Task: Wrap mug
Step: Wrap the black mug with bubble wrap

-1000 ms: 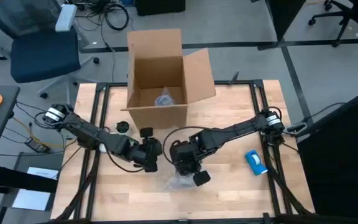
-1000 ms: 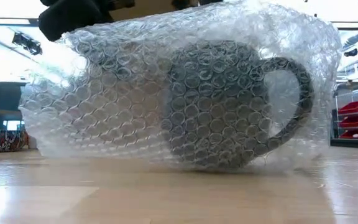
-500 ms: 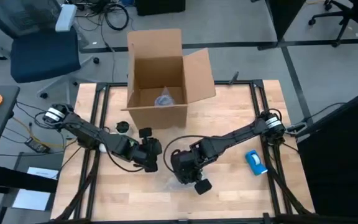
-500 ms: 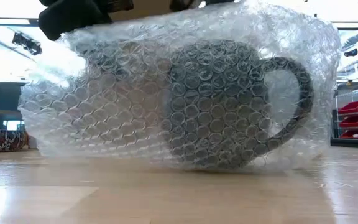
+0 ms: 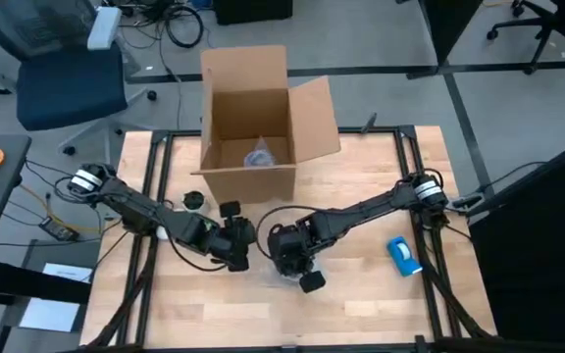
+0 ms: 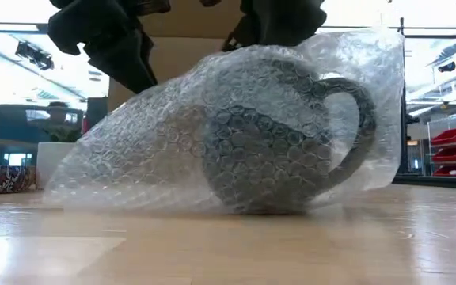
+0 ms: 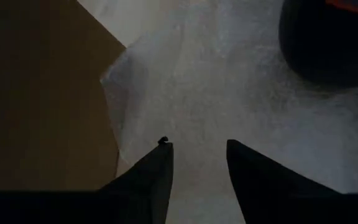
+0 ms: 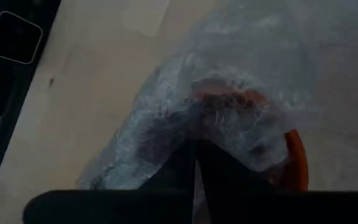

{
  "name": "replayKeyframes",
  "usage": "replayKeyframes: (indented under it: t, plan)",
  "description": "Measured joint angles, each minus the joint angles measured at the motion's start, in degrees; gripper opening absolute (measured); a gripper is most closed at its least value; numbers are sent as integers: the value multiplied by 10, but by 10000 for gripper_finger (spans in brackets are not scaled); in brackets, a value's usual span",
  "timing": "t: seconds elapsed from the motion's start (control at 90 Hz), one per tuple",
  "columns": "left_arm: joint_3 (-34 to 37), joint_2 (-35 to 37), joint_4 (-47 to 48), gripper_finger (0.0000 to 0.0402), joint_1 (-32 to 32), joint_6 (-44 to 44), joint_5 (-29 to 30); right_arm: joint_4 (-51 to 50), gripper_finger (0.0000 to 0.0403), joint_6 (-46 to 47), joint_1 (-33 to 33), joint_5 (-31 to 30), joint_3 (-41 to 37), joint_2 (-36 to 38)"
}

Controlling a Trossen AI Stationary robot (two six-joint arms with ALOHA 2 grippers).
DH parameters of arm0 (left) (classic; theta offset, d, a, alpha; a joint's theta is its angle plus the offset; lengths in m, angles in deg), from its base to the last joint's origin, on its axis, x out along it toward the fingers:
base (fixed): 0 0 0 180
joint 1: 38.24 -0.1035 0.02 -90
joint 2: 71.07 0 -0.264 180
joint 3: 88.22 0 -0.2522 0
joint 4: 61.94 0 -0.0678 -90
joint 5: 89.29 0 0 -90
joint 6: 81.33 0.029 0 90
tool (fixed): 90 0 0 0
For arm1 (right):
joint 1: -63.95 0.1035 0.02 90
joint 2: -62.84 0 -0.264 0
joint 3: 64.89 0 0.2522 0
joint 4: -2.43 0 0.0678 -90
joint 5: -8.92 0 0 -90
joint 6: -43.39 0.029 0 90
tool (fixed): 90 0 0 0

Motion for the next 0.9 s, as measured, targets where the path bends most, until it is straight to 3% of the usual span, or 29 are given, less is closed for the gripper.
replayKeyframes:
  t: [0.367, 0.711, 0.9]
  plan:
    - [0, 0, -5, 131, 0, 0, 0, 65, 0, 16, 0, 14, -77, 1]
    - [0, 0, -5, 131, -1, 2, 6, -59, 0, 45, 6, 6, 39, 1]
    - [0, 0, -5, 131, -1, 2, 6, -103, 0, 45, 15, -39, 100, 1]
